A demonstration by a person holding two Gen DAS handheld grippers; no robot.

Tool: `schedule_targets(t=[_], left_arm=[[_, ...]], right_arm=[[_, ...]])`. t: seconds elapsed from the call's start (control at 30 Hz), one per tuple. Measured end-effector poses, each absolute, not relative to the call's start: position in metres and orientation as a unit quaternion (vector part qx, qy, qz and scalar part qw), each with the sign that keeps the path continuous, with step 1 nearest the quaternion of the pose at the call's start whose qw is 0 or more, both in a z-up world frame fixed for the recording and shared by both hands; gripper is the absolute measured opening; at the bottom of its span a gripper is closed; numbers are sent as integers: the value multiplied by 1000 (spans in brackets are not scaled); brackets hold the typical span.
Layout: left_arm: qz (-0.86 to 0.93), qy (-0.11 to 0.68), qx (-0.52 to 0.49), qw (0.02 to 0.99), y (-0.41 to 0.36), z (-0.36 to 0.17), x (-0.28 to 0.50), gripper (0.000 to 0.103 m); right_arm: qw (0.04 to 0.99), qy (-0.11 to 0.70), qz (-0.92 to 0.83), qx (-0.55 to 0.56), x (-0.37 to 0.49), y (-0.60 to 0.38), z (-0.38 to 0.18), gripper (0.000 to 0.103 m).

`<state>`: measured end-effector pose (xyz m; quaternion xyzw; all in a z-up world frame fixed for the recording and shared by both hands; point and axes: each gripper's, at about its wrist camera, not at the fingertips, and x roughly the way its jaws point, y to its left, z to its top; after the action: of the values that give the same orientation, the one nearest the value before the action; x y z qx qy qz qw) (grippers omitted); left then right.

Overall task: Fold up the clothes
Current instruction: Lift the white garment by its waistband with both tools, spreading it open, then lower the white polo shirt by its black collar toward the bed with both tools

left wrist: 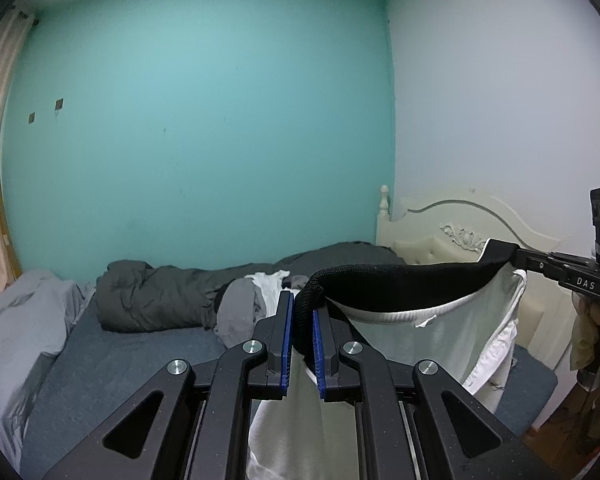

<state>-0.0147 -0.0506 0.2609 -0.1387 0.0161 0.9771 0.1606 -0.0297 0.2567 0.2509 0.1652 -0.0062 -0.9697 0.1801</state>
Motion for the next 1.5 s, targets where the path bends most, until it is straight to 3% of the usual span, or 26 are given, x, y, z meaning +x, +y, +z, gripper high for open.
schedule_targets(t=[0.33, 0.9, 1.5], left_arm=[[968, 26, -199, 153, -45, 196, -101, 9], [933, 11, -337, 128, -31, -26, -332, 9], [894, -4, -436, 102, -13, -187, -533, 10]], right_arm=[[160, -23, -957, 240, -128, 257, 174, 3], [139, -39, -923, 356, -352, 265, -25, 3], [94, -44, -895, 434, -541, 275, -179, 3]])
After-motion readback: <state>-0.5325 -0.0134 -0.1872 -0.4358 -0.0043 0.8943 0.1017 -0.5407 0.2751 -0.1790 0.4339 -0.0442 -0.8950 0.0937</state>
